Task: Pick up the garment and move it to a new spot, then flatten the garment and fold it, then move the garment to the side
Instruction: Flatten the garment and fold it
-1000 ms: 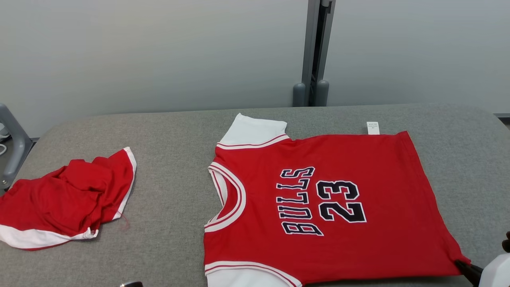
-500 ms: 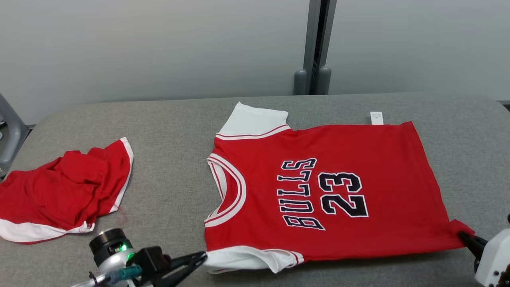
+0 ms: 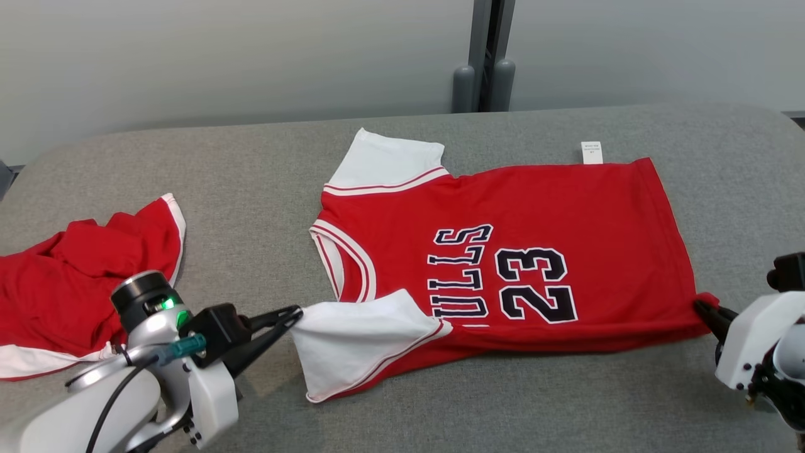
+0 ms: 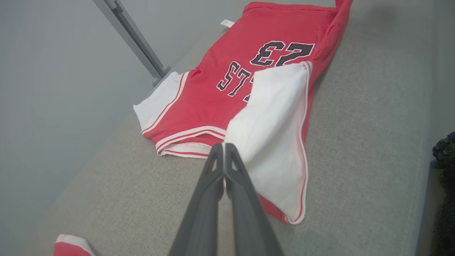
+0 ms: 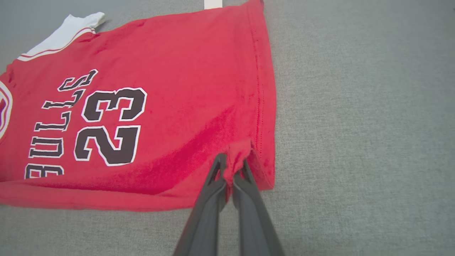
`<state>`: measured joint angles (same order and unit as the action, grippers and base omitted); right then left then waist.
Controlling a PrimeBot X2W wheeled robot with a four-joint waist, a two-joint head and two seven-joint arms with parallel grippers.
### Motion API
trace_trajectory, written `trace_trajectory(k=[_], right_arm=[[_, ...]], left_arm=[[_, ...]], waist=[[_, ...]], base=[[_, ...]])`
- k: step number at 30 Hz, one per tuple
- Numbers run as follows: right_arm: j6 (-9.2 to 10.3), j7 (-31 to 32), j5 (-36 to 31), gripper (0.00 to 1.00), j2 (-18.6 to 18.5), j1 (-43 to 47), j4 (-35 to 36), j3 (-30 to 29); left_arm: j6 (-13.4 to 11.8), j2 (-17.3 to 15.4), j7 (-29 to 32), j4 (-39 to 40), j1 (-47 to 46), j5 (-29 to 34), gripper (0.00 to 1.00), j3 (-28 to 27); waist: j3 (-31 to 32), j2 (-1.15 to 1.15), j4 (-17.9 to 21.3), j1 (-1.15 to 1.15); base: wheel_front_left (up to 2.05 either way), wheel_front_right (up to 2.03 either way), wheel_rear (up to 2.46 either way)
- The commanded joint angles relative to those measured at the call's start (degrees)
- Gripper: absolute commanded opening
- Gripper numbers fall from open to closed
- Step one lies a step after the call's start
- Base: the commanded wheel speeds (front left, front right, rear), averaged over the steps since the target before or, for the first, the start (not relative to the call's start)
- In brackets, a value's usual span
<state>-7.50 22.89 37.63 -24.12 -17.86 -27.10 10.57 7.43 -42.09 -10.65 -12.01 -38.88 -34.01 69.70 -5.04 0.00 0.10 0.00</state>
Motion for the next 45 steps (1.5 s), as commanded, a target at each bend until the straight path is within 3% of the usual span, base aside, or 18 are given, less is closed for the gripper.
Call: trace_trajectory(k=[1, 8, 24, 37, 38, 39, 40, 45], right_arm=[[0.02, 0.1, -0.5, 0.00, 0.2, -1.1, -0.7, -0.1], [0.02, -1.3, -3.7, 0.00, 0.8, -7.3, -6.6, 0.5], [0.02, -8.5, -7.0, 0.00, 2.3, -19.0, -20.6, 7.7], [0.02, -10.7, -5.6, 0.02, 3.8, -24.8, -29.8, 13.8], [0.02, -11.6, -5.9, 0.42, 3.6, -25.3, -30.3, 14.0], [0.02, -12.4, -5.9, 1.00, 3.7, -25.9, -31.2, 13.8], [0.02, -13.2, -5.8, 1.00, 3.9, -26.2, -32.1, 13.4], [0.02, -17.0, -5.2, 1.00, 4.8, -27.0, -33.7, 14.6]], left_arm=[[0.0, -0.1, 0.1, -0.7, -1.7, -0.4, 0.00, 0.6], [0.1, 0.9, 0.7, -4.4, -7.2, -1.4, 0.00, 3.3], [0.1, 4.5, 3.2, -8.7, -10.0, 3.4, 0.00, 3.5], [0.1, 10.4, 1.3, -20.1, -14.0, 6.2, 0.00, 3.5], [0.1, 10.9, 1.1, -21.2, -14.2, 6.4, 0.04, 3.5], [0.1, 11.4, 0.8, -22.6, -14.6, 6.0, 0.53, 3.5], [0.1, 12.0, 0.3, -24.0, -15.0, 5.5, 1.00, 3.5], [0.1, 14.7, -2.2, -30.3, -16.3, 3.2, 1.00, 3.4]], waist=[[-0.5, 0.00, 0.3, 0.00], [-2.5, 0.00, 1.3, 0.00], [-5.1, 0.00, 1.5, 0.00], [-6.6, 0.00, 1.3, 0.00], [-6.7, 0.00, 1.3, 0.00], [-6.7, 0.00, 1.2, 0.00], [-6.7, 0.00, 1.2, 0.00], [-6.4, 0.00, 0.9, 0.00]], base=[[0.00, 0.00, 0.00], [0.00, 0.00, 0.00], [0.00, 0.00, 0.00], [0.00, 0.00, 0.00], [0.00, 0.00, 0.00], [0.00, 0.00, 0.00], [0.00, 0.00, 0.00], [0.00, 0.00, 0.00]])
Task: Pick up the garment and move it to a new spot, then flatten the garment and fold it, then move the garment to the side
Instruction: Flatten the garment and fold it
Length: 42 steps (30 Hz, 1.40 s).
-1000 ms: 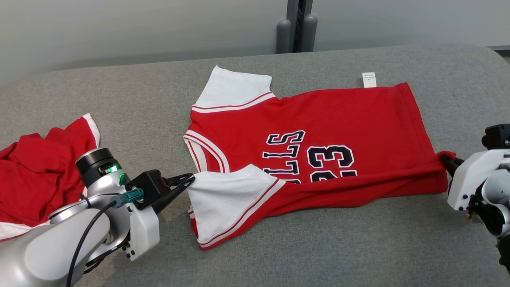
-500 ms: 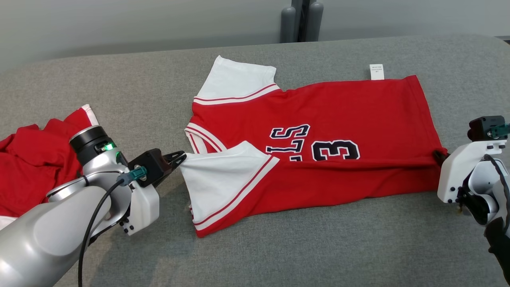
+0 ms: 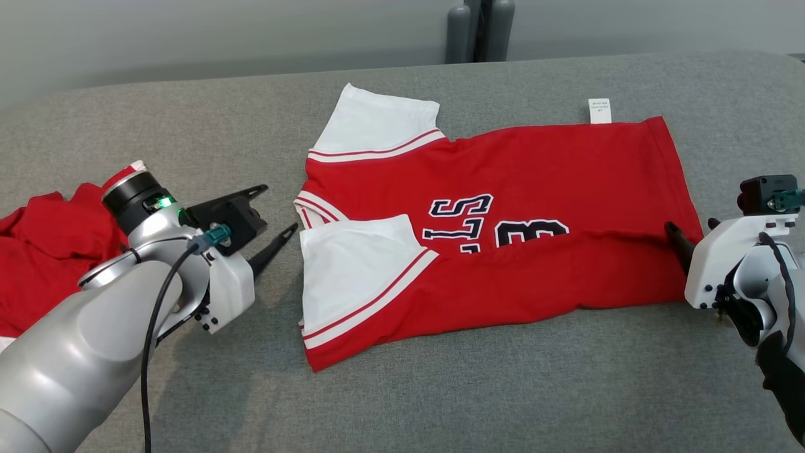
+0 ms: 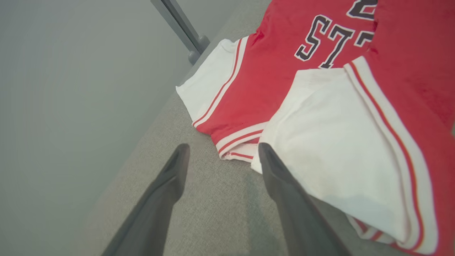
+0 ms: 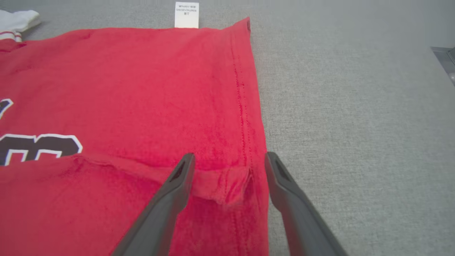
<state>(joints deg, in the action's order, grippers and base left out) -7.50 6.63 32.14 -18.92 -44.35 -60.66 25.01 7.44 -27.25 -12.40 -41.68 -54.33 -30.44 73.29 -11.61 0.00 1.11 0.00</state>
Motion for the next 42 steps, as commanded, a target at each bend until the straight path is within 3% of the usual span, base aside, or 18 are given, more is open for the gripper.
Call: trace_trajectory(k=[1, 6, 10, 13, 18, 22, 24, 29, 37, 42], right_arm=[[0.02, -1.7, 0.6, 1.00, -0.4, -0.3, -0.1, 0.4], [0.02, -8.8, 1.3, 1.00, -1.3, 2.2, 1.2, 2.1], [0.02, -16.4, 1.4, 1.00, -2.0, 5.3, 2.2, 2.5], [0.02, -20.4, 1.1, 1.00, -2.1, 8.0, 2.4, 1.9], [0.02, -21.9, -1.1, 1.00, -2.3, 12.8, 6.2, -3.4], [0.02, -21.9, -5.8, 1.00, -0.7, 19.5, 12.2, -12.6], [0.02, -21.9, -7.1, 1.00, -0.1, 20.8, 13.3, -14.8], [0.02, -22.0, -12.7, 1.00, 3.7, 26.2, 17.1, -22.5], [0.02, -22.0, -17.4, 1.00, 6.8, 28.3, 18.6, -26.4], [0.02, -22.0, -18.4, 1.00, 7.5, 28.0, 18.7, -26.8]], left_arm=[[0.1, 0.5, -1.0, -1.7, -1.0, -0.7, 1.00, -0.6], [-4.5, 3.3, -2.7, -3.8, 1.7, -4.4, 1.00, -6.9], [-9.9, 4.3, -2.8, 3.7, 7.0, -6.2, 1.00, -17.4], [-13.4, 5.2, -2.8, 11.1, 13.0, -4.2, 1.00, -25.6], [-16.1, 9.0, -2.8, 21.4, 25.3, 0.7, 1.00, -38.2], [-14.4, 13.6, -2.8, 24.5, 33.3, 4.3, 1.00, -45.5], [-13.8, 14.6, -2.8, 24.3, 35.0, 5.1, 1.00, -46.7], [-9.1, 18.9, -2.8, 19.0, 40.5, 8.0, 1.00, -48.4], [-4.5, 22.4, -2.8, 5.1, 41.0, 6.3, 1.00, -48.8], [-3.0, 23.4, -2.8, -2.1, 38.5, 4.2, 1.00, -48.4]], waist=[[0.4, 0.00, -0.3, 0.00], [2.1, 0.00, -0.9, 0.00], [3.5, 0.00, -1.4, 0.00], [4.6, 0.00, -1.7, 0.00], [5.8, 0.00, -1.9, 0.00], [6.4, 0.00, -2.1, 0.00], [6.6, 0.00, -2.1, 0.00], [7.5, 0.00, -2.3, 0.00], [8.4, 0.00, -1.9, 0.00], [8.2, 0.00, -1.4, 0.00]], base=[[0.00, 0.00, 0.00], [0.00, 0.00, 0.00], [0.00, 0.00, 0.00], [0.00, 0.00, 0.00], [0.00, 0.00, 0.00], [0.00, 0.00, 0.00], [0.00, 0.00, 0.00], [0.00, 0.00, 0.00], [0.00, 0.00, 0.00], [0.00, 0.00, 0.00]])
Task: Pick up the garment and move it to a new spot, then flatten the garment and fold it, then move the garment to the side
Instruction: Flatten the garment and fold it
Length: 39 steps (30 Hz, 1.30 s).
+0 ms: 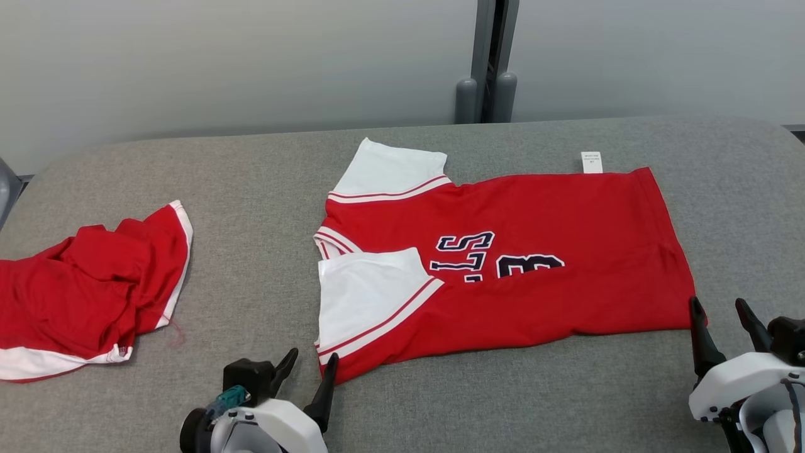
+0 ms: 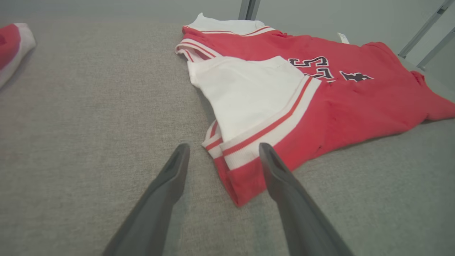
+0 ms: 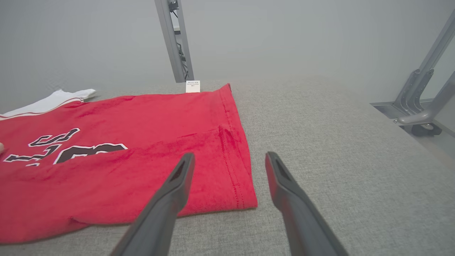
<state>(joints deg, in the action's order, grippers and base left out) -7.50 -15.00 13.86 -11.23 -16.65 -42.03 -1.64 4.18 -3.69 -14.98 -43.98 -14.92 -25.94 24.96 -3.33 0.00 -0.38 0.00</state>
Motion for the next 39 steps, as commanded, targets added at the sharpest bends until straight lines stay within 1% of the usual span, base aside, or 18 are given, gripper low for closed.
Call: trace_trajectory(k=[1, 2, 8, 12, 18, 20, 24, 27, 32, 34, 39], right_arm=[[0.02, -0.3, -0.2, 1.00, -0.1, 0.1, 0.1, -0.1], [0.02, -0.3, -0.4, 1.00, 0.0, -0.4, 0.2, 0.0], [0.02, -0.3, -0.7, 1.00, 0.2, -1.5, 0.5, -0.2], [0.02, -0.3, -0.8, 1.00, 0.1, -1.8, 0.5, -0.4], [0.02, -0.3, -1.1, 1.00, 0.2, -2.4, 0.5, -0.7], [0.02, -0.3, -1.3, 1.00, 0.2, -2.4, 0.3, -0.8], [0.02, -0.3, -0.9, 1.00, 0.4, -2.8, -0.6, -0.9], [0.02, -0.3, 0.7, 1.00, 0.7, -3.3, -3.3, -0.9], [0.02, 0.2, 6.3, 1.00, 0.9, -5.4, -10.2, -1.7], [0.02, 0.3, 8.1, 1.00, 0.2, -6.4, -12.6, -1.4], [0.01, 0.9, 14.0, 1.00, 0.7, -8.6, -16.6, -0.4]], left_arm=[[0.3, -0.1, -0.2, -1.2, -1.5, -0.6, 1.00, -0.1], [0.5, 0.1, 0.0, -3.6, -2.9, -1.6, 1.00, -0.2], [1.9, 0.5, 2.3, -9.7, -6.7, -3.7, 1.00, 1.7], [2.7, 0.7, 2.4, -11.7, -8.0, -5.1, 1.00, 3.1], [3.2, 0.8, 3.4, -13.8, -9.3, -7.3, 0.99, 6.4], [3.2, 0.8, 3.2, -14.4, -9.6, -7.7, 0.00, 7.3], [3.1, 0.5, 2.2, -14.9, -10.7, -7.7, 0.00, 8.1], [3.1, 0.4, 1.0, -14.9, -11.8, -6.7, 0.00, 8.7], [3.2, -0.4, 0.0, -13.7, -13.0, -4.3, 0.00, 10.1], [3.2, -0.8, -0.1, -13.1, -13.4, -3.3, 0.00, 10.8], [3.2, -1.8, -0.2, -10.8, -14.2, -1.5, 0.00, 11.7]], waist=[[-0.2, 0.00, 0.2, 0.00], [-0.7, 0.00, 0.5, 0.00], [-2.1, 0.00, 1.4, 0.00], [-2.8, 0.00, 1.9, 0.00], [-3.3, 0.00, 2.1, 0.00], [-3.3, 0.00, 2.0, 0.00], [-3.3, 0.00, 1.7, 0.00], [-2.9, 0.00, 1.2, 0.00], [-2.5, 0.00, 0.1, 0.00], [-2.6, 0.00, -0.3, 0.00], [-3.2, 0.00, -1.1, 0.00]], base=[[0.00, 0.00, 0.00], [0.00, 0.00, 0.00], [0.00, 0.00, 0.00], [0.00, 0.00, 0.00], [0.00, 0.00, 0.00], [0.00, 0.00, 0.00], [0.00, 0.00, 0.00], [0.00, 0.00, 0.00], [0.00, 0.00, 0.00], [0.00, 0.00, 0.00], [0.00, 0.00, 0.00]])
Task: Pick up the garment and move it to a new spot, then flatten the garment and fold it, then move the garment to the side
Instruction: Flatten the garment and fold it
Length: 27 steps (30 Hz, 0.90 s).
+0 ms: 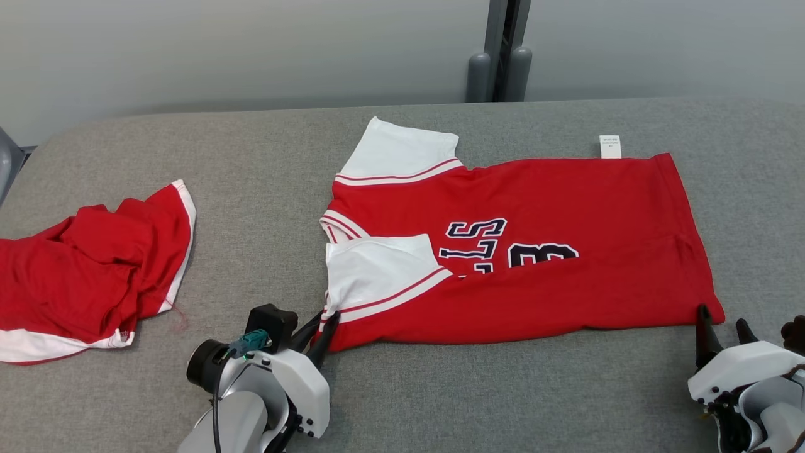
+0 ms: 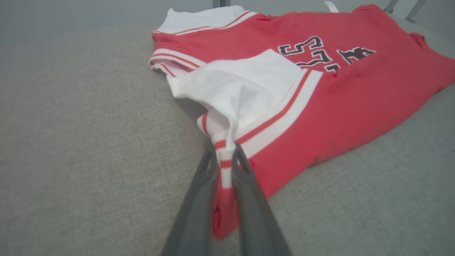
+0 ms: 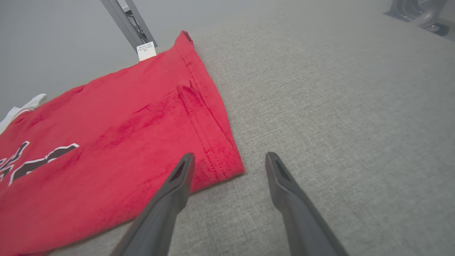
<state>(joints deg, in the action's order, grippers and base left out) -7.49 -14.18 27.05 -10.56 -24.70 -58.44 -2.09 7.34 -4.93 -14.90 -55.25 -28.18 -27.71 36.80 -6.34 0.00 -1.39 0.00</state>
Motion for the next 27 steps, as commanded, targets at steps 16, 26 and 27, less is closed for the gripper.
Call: trace_trajectory(k=[16, 26, 27], right_arm=[[0.00, 3.5, 18.6, 0.00, -0.6, -2.8, 0.1, 7.6], [0.01, 0.5, 23.4, 0.00, -2.8, 0.2, 0.9, 11.7], [0.01, 0.2, 23.9, 0.00, -3.1, 0.7, 1.2, 12.0]], left_arm=[[0.1, -1.7, -0.3, 4.8, 0.3, 2.5, 0.00, 0.0], [0.1, -2.0, -0.3, 4.6, 1.3, 1.8, 0.00, 0.4], [0.1, -1.9, -0.3, 4.4, 1.7, 1.5, 0.00, 0.7]], waist=[[-1.3, 0.00, -0.3, 0.00], [0.7, 0.00, 0.8, 0.00], [1.0, 0.00, 1.1, 0.00]], base=[[0.00, 0.00, 0.00], [0.00, 0.00, 0.00], [0.00, 0.00, 0.00]])
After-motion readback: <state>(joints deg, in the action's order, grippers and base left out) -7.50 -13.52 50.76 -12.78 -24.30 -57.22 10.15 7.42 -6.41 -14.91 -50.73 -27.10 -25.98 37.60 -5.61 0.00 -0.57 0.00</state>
